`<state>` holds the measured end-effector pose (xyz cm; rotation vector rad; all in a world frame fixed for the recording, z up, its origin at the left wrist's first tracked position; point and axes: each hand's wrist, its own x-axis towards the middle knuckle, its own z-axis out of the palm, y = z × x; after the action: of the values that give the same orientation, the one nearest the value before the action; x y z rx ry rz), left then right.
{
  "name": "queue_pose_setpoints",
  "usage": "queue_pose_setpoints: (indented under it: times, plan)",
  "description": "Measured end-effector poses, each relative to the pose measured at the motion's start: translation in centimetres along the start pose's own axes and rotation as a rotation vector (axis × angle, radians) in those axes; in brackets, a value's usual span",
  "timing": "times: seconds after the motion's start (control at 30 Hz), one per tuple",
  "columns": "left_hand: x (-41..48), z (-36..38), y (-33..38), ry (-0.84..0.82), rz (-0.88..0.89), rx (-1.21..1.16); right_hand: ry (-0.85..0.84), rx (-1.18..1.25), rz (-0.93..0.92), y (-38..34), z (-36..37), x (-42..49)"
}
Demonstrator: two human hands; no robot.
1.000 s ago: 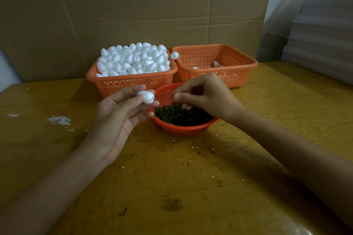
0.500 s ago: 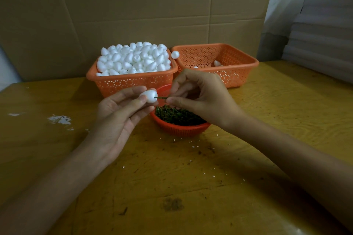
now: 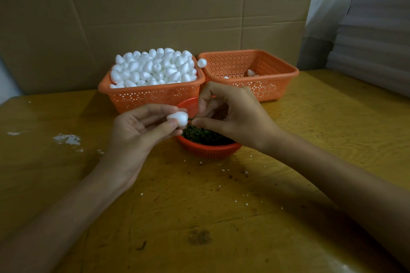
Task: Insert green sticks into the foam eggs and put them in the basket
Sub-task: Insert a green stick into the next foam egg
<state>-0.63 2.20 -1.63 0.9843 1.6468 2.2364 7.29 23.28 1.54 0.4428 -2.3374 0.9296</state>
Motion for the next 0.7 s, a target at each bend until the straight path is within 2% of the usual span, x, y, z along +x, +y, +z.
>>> queue_pose_setpoints:
  times: [0.4, 0.7]
  plan:
    - [0.1, -0.19, 0.1, 0.014, 0.019, 0.086, -0.092, -0.123, -0.07, -0.64, -0.47, 0.24]
    - [0.05, -0.24, -0.35, 0.018, 0.014, 0.072, -0.118, -0.114, -0.062, -0.79, -0.4, 0.17]
